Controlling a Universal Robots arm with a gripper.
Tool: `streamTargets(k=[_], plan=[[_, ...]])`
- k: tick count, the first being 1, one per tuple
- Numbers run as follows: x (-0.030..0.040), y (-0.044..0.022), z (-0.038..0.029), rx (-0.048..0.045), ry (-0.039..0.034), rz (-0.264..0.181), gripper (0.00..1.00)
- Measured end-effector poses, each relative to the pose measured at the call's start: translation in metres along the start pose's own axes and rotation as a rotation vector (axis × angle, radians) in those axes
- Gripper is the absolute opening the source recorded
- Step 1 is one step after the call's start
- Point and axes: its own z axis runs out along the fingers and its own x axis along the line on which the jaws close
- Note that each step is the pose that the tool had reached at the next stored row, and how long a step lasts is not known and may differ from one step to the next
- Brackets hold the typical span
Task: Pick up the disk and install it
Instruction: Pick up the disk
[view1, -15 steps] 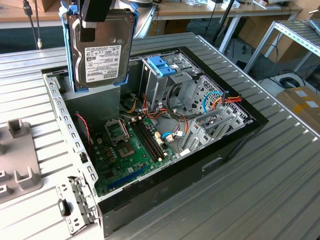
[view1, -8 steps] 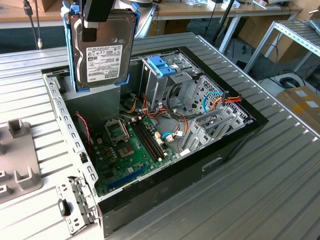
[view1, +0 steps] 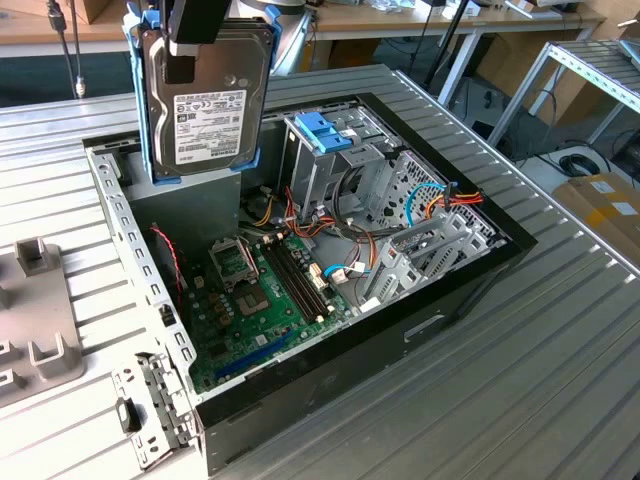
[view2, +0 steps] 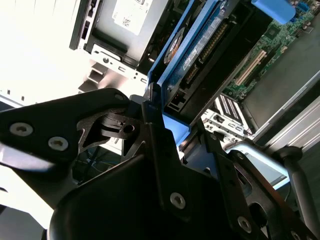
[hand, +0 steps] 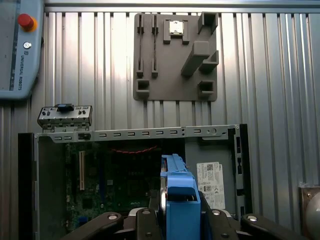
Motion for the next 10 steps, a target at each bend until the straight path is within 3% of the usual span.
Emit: streamTargets(k=[10], plan=[[0.0060,-0.0012,-0.0004,0.0000,0.0000,0.000,0.37]])
